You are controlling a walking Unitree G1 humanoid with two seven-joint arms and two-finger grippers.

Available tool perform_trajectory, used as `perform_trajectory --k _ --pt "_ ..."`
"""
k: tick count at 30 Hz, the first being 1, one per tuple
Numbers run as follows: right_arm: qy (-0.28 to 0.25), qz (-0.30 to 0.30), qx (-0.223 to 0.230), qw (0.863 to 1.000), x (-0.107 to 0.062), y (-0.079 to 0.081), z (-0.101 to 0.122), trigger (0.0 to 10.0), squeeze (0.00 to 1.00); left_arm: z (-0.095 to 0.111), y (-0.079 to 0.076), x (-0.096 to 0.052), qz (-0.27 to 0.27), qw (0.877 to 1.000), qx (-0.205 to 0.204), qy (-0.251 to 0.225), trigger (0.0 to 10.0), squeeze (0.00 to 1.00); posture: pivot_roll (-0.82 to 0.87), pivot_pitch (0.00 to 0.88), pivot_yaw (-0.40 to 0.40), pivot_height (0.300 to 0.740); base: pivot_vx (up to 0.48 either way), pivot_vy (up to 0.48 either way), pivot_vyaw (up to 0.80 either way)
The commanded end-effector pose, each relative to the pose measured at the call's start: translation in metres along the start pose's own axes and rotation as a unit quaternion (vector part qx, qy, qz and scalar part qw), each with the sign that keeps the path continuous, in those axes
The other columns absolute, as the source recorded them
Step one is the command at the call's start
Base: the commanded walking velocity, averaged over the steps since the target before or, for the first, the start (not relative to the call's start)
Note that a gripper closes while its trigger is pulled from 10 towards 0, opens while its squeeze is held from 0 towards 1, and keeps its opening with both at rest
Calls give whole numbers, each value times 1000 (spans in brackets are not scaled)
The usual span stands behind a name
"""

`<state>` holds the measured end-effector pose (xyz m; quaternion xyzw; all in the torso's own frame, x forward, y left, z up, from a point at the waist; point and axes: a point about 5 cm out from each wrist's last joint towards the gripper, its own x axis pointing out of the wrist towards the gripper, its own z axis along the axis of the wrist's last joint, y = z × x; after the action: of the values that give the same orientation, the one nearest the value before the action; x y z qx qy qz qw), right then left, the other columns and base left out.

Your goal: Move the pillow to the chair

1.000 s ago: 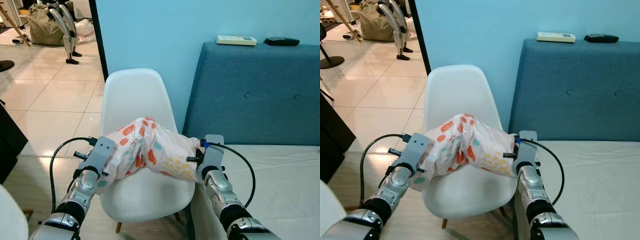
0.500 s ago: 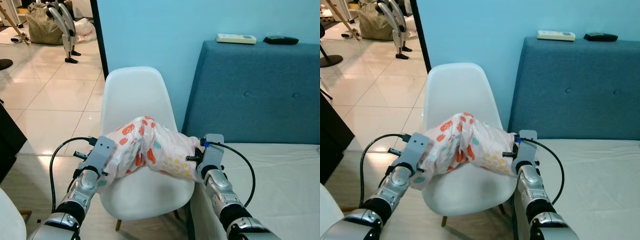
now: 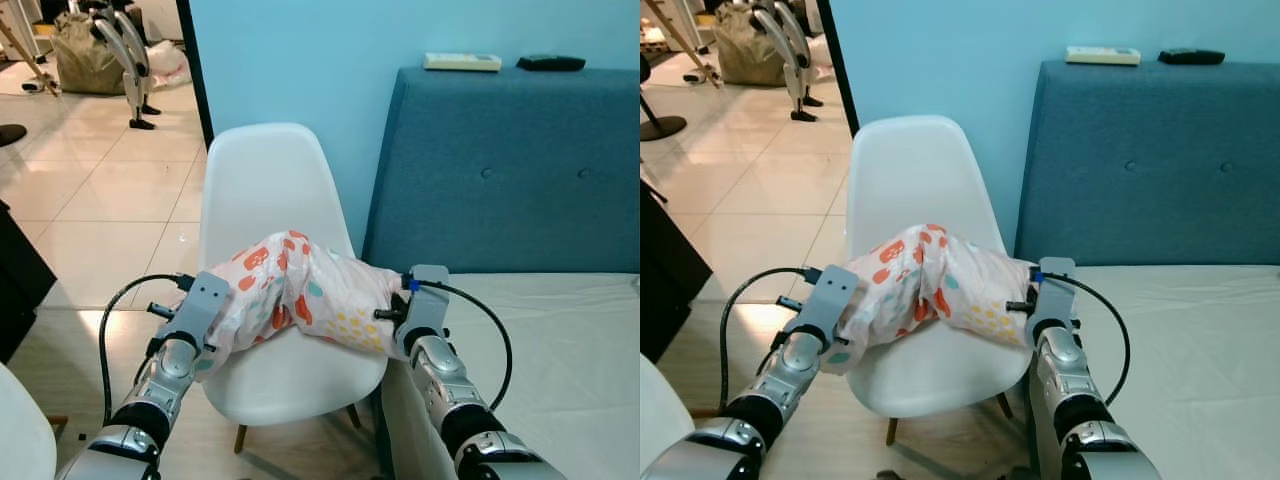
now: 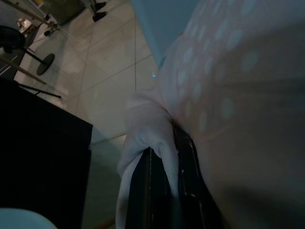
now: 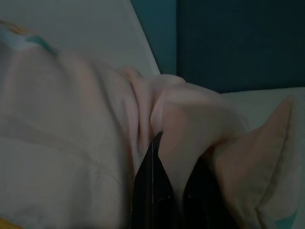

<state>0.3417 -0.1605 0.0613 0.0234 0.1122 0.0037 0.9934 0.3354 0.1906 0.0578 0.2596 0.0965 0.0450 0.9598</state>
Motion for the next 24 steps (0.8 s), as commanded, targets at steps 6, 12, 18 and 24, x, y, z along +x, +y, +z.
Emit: perform_trajectory --k 6,12,18,24 --pt "-3 2 -11 1000 0 3 2 10000 0 7 -1 2 -6 1000 -2 -15 10000 0 -49 85 1 627 0 0 0" --pt "-4 1 -13 1000 1 2 3 10000 0 6 -2 1 -8 1000 1 -14 10000 0 -48 90 -1 627 0 0 0" --pt "-4 3 -13 1000 0 3 2 10000 0 6 -1 1 -8 1000 3 -15 10000 0 -44 94 -3 627 0 0 0" --pt "-3 4 -14 1000 1 3 3 10000 0 5 1 1 -7 1000 5 -15 10000 0 -41 99 -1 627 0 0 0"
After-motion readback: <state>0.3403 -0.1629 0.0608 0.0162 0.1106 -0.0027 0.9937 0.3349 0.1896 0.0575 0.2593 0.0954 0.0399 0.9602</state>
